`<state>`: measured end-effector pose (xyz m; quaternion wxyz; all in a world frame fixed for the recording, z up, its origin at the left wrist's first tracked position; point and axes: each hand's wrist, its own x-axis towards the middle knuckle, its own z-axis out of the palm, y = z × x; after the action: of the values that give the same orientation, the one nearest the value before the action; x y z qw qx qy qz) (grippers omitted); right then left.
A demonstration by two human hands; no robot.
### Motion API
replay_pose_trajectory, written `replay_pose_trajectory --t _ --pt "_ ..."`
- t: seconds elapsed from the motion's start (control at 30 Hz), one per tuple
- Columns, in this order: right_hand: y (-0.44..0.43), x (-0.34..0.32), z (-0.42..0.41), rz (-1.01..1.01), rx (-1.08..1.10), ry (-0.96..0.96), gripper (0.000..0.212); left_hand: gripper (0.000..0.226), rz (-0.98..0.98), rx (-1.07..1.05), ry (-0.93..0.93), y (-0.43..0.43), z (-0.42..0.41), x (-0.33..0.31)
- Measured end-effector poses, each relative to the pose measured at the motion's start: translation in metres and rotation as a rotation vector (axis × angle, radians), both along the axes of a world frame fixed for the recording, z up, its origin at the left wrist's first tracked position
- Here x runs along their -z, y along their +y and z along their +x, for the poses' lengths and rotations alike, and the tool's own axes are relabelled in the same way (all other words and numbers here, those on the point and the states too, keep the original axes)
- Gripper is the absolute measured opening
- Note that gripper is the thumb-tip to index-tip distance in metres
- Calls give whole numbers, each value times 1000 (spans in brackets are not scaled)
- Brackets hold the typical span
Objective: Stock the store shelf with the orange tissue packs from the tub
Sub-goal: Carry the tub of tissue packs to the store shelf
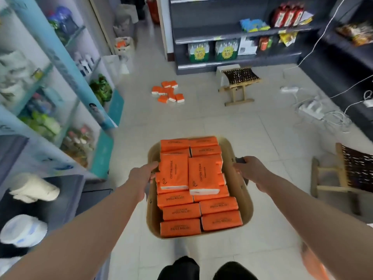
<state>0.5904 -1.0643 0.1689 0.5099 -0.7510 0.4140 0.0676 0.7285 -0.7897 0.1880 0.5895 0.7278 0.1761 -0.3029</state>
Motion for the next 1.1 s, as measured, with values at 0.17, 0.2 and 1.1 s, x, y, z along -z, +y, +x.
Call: replay_pose_trajectory --t 0.17,0.2,1.1 --pt "-71 -14 69 4 75 -9 7 34 15 97 -15 -90 102 -10" --pt "-88 -16 84 1 82 -14 7 35 28 110 -19 -109 123 -12" --pt "-639 -23 538 15 177 19 18 24 66 190 -70 -676 620 15"
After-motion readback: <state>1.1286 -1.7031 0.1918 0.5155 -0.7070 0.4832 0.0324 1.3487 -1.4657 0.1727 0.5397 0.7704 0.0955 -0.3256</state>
